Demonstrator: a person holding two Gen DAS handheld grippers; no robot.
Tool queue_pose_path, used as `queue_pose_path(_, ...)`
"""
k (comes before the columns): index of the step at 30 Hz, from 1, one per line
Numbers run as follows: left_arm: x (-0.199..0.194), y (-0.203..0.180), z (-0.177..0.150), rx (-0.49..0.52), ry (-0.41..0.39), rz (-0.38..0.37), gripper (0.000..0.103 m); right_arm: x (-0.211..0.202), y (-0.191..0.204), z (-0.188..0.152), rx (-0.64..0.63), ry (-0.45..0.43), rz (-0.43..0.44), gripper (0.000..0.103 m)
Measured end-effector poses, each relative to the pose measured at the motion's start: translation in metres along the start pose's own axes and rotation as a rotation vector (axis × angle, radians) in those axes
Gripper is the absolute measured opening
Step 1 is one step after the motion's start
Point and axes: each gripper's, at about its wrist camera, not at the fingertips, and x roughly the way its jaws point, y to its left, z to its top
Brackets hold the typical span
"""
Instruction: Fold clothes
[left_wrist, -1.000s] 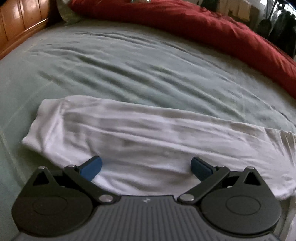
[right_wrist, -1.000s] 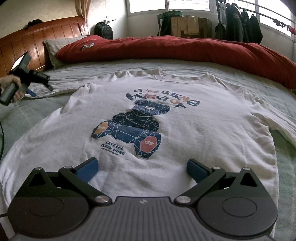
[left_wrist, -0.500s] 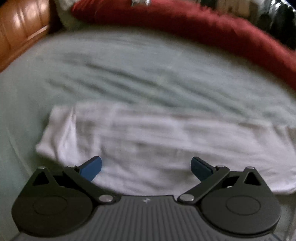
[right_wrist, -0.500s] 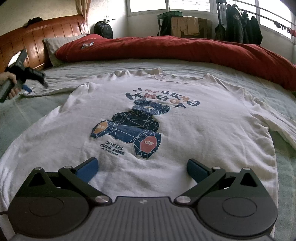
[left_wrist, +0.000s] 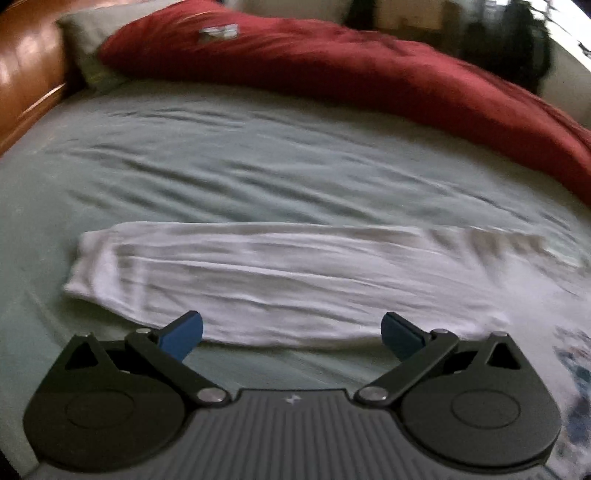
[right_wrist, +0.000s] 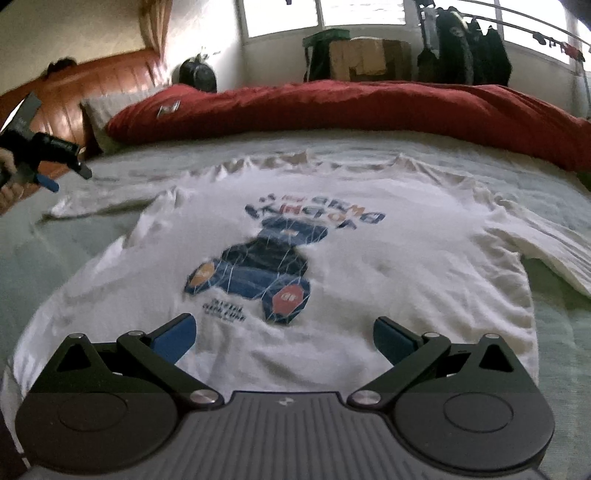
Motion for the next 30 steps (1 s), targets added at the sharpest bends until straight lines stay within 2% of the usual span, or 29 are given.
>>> queue_pose_path(4, -0.025, -0.053, -0.019, 0.096, -0.009, -0.139, 0.102, -0.008, -0.015, 0.004, 0.057, -0.027, -0.027, 0.103)
queue_pose_path(6, -0.036, -0.082, -0.032, 0.159, -0.014, -0.205, 0.102, -0.015, -0.028, 0.008, 0.101, -0.037, -0.068, 0.103)
queue_pose_path(12, -0.054, -0.162, -0.081, 0.355, -0.006, -0.361, 0.102, -0.057, -0.077, 0.006, 0.180, -0.071, -0.289, 0.103)
queue_pose_path(17, -0.055, -0.211, -0.119, 0.493, -0.015, -0.460, 0.102, -0.087, -0.133, -0.001, 0.195, -0.020, -0.419, 0.103)
queue_pose_path(20, -0.052, -0.234, -0.141, 0.570, -0.023, -0.490, 0.102, -0.091, -0.176, 0.001, 0.228, 0.026, -0.484, 0.103)
queue_pose_path(25, -0.039, -0.261, -0.166, 0.685, 0.017, -0.534, 0.102, -0.084, -0.241, 0.014, 0.333, 0.015, -0.599, 0.103)
queue_pose_path(28, -0.034, -0.270, -0.175, 0.723, 0.031, -0.538, 0.102, -0.070, -0.273, 0.027, 0.390, 0.037, -0.607, 0.103)
queue_pose_path(30, -0.032, -0.276, -0.180, 0.754, 0.036, -0.539, 0.102, -0.057, -0.295, 0.032, 0.442, 0.089, -0.643, 0.103)
